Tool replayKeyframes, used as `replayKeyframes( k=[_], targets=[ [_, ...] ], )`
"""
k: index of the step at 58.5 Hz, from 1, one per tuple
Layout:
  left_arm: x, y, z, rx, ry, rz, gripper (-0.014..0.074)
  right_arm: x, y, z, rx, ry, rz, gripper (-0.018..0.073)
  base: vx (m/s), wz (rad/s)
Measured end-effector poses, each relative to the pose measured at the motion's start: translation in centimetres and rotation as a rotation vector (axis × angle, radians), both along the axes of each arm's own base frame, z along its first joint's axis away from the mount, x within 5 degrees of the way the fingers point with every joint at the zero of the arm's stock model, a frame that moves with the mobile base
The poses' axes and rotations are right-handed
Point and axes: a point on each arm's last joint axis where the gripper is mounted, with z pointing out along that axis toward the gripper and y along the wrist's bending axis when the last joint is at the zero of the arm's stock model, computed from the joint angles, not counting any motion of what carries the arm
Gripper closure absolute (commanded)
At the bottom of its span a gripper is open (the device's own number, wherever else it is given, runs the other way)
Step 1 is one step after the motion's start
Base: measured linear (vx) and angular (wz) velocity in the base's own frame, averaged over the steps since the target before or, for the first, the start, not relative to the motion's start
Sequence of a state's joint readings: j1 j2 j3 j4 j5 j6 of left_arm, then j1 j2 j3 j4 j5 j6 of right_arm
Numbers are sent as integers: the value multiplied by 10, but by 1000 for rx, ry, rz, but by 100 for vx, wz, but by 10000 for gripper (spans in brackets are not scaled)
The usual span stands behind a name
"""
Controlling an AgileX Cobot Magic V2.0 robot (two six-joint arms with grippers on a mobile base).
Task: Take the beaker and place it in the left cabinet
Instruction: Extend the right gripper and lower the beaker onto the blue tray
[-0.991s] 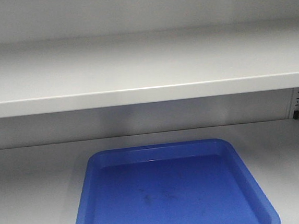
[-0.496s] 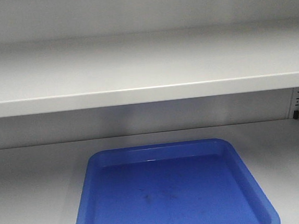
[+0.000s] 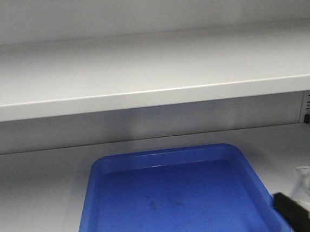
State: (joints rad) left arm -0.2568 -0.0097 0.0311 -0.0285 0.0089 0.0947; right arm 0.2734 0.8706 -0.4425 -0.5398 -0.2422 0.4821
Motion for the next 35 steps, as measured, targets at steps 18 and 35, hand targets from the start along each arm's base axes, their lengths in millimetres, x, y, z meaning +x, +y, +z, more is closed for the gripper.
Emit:
replayKeyframes(
  k=[18, 35],
  targets=[
    [0, 0, 0, 0, 0, 0, 595, 102, 41, -15, -9, 37, 138, 564, 0, 0],
    [0, 0, 0, 0, 0, 0, 595, 156, 61, -40, -96, 74, 204, 543, 0, 0]
  ],
)
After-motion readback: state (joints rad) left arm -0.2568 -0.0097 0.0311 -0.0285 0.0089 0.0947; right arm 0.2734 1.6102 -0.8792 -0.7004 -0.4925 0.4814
